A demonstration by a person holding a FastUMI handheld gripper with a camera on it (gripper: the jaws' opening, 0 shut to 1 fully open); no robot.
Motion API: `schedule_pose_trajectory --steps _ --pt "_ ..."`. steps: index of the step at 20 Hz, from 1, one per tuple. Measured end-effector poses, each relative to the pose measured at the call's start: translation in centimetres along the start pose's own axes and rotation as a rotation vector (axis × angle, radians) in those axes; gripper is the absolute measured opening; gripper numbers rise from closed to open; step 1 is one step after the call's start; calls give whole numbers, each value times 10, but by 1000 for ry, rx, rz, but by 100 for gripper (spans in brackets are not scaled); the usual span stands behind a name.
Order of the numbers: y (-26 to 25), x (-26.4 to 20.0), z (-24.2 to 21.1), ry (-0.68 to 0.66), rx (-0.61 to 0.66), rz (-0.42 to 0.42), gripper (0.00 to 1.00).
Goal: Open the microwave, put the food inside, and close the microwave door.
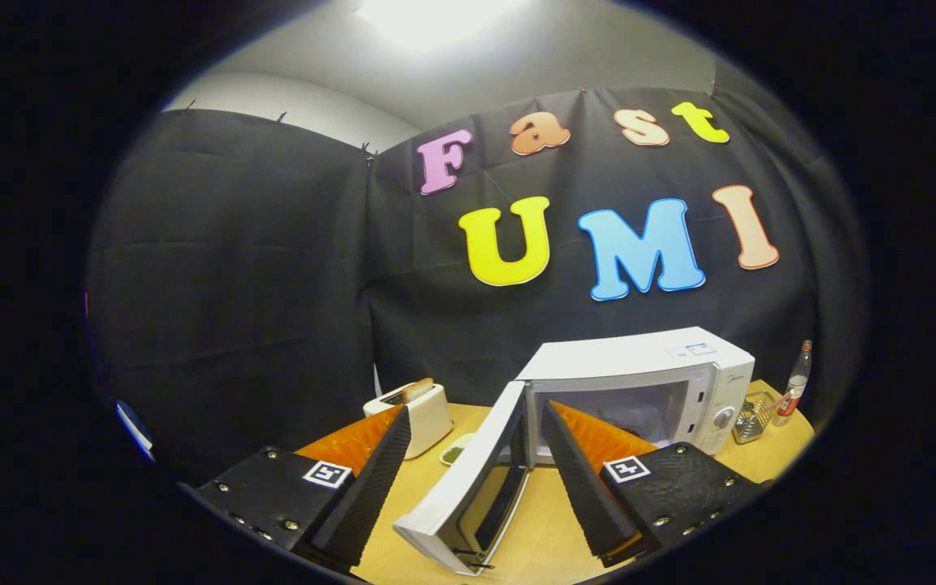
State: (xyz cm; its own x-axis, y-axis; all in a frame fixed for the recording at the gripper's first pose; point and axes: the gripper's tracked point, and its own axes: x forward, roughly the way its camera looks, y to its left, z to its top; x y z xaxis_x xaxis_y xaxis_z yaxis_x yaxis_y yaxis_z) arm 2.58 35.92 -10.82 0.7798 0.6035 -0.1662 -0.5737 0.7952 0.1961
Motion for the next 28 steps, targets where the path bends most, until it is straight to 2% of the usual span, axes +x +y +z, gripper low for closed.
schedule_pose_trajectory --steps 8,10,11,14,15,16,17,19,22,23,24,28 --pt "94 -16 -29 31 -34 171 97" --pt "110 -18 -41 43 -37 210 93" --pt "117 -20 -49 65 -41 226 86" --pt "122 -16 -76 126 -58 248 85" --pt "122 -15 -86 148 -56 249 64" --pt "125 -13 -100 184 -47 264 58" --pt "120 -5 -110 206 -57 225 59" --pt "110 -6 -125 247 -41 205 15" --pt "102 -1 -152 317 -28 182 17" --pt "92 5 -159 312 -31 146 17" --pt "88 4 -162 335 -17 151 2" --pt "70 7 -163 354 51 130 1"
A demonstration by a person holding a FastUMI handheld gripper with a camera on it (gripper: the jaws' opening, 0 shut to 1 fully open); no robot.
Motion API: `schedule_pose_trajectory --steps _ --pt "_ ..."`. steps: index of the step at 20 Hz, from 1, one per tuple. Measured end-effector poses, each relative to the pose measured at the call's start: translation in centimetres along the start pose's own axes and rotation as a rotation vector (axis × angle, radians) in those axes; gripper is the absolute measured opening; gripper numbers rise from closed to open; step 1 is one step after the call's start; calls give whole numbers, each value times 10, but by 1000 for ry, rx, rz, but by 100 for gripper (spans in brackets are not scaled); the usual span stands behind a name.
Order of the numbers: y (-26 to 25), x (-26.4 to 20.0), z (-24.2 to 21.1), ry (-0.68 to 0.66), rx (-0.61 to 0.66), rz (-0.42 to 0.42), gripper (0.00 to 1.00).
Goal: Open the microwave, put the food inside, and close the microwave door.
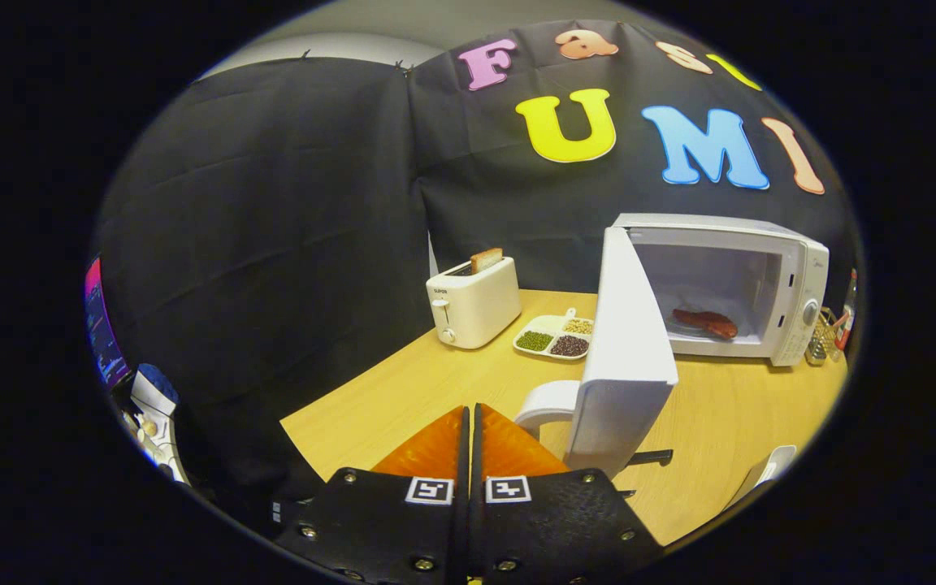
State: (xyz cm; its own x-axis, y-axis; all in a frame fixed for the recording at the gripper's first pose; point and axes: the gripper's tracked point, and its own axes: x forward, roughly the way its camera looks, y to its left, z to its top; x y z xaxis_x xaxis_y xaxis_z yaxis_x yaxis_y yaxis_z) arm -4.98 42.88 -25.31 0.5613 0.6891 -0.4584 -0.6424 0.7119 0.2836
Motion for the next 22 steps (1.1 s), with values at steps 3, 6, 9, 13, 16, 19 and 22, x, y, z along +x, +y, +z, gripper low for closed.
schedule_pose_trajectory --steps 3,6,9,13,16,19,22 --pt "-17 -8 1 -4 -9 -29 1" --pt "-40 -17 -2 -3 5 -67 0" --pt "-70 -26 -2 -6 15 -126 1" --pt "-108 -38 4 -11 35 -181 1" --pt "-136 -44 11 -14 57 -210 1" --pt "-167 -53 20 -25 78 -252 1" --pt "-195 -57 24 -32 95 -289 1"
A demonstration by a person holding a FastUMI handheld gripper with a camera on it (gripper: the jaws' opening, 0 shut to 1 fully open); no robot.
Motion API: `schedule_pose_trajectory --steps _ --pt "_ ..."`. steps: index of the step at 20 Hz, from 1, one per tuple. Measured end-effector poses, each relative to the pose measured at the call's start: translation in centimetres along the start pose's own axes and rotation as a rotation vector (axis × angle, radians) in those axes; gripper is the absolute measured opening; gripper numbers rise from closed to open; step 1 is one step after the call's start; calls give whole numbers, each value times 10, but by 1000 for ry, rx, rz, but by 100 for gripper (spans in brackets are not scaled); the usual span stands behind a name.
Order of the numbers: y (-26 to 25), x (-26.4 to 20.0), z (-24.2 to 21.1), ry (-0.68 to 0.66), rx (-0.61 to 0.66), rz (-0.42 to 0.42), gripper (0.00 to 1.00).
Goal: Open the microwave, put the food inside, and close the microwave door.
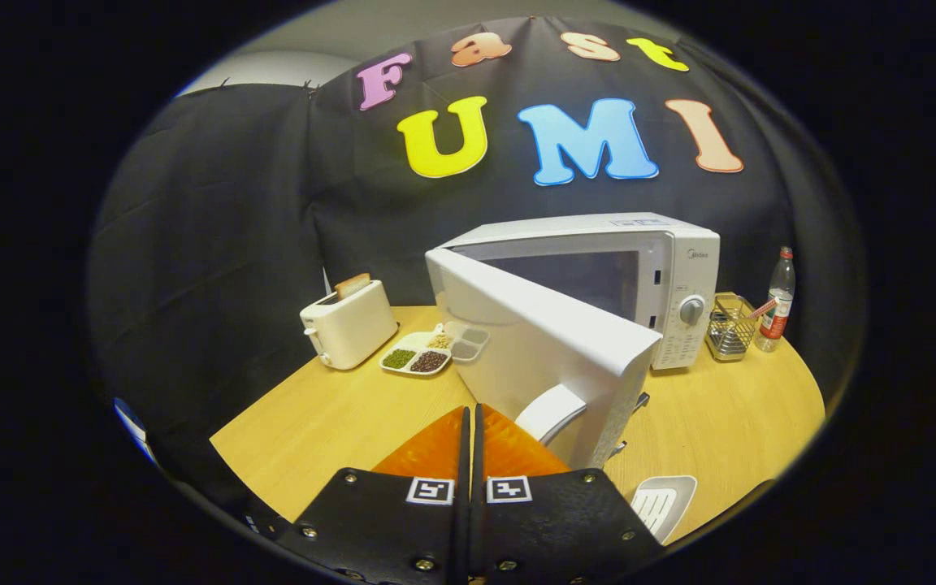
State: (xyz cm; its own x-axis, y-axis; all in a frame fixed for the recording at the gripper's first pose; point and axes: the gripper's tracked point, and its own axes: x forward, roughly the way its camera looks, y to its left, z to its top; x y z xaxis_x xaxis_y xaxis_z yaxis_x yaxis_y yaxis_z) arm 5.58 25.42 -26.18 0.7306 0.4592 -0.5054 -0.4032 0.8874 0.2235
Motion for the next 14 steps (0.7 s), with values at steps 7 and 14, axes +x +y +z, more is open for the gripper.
schedule_pose_trajectory --steps 7,14 --pt "-53 6 19 -13 27 -77 1" --pt "-102 28 38 -27 63 -140 1"
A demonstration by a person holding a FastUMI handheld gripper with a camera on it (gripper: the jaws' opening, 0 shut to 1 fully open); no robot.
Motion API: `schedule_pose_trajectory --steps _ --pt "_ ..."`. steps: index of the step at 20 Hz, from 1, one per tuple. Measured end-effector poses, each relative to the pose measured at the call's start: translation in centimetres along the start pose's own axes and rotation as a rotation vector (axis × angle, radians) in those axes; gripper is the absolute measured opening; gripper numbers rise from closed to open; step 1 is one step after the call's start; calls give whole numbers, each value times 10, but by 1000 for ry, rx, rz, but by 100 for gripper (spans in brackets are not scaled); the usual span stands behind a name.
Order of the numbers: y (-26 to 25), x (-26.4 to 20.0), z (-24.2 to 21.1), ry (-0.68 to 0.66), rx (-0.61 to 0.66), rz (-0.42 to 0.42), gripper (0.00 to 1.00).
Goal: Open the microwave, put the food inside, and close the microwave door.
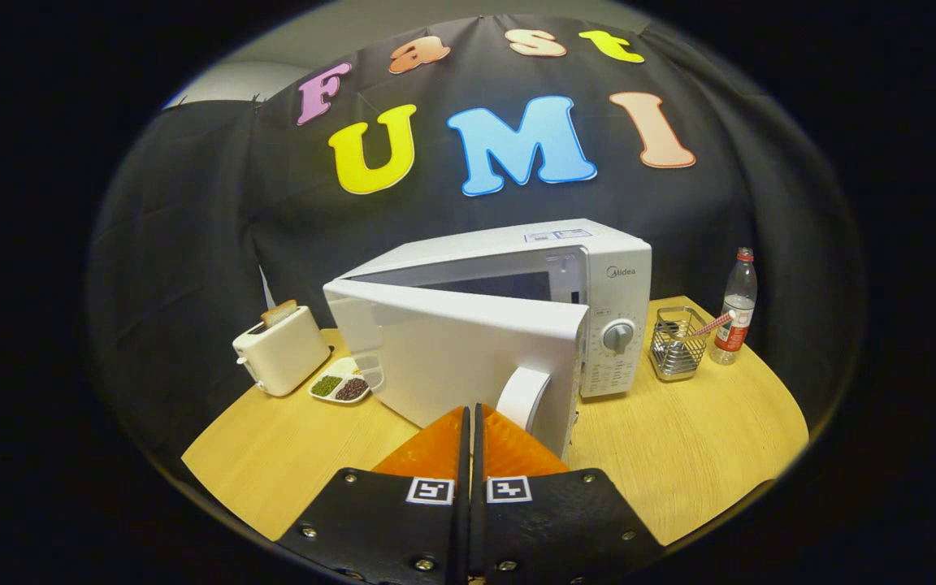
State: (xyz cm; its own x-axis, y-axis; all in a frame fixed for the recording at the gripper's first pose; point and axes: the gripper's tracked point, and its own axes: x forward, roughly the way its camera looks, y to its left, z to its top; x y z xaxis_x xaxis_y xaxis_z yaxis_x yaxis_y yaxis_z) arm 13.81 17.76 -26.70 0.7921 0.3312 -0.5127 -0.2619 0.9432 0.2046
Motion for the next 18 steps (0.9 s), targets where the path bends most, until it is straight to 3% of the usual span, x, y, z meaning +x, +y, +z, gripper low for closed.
schedule_pose_trajectory --steps 18 --pt "-49 106 36 -8 27 -39 1"
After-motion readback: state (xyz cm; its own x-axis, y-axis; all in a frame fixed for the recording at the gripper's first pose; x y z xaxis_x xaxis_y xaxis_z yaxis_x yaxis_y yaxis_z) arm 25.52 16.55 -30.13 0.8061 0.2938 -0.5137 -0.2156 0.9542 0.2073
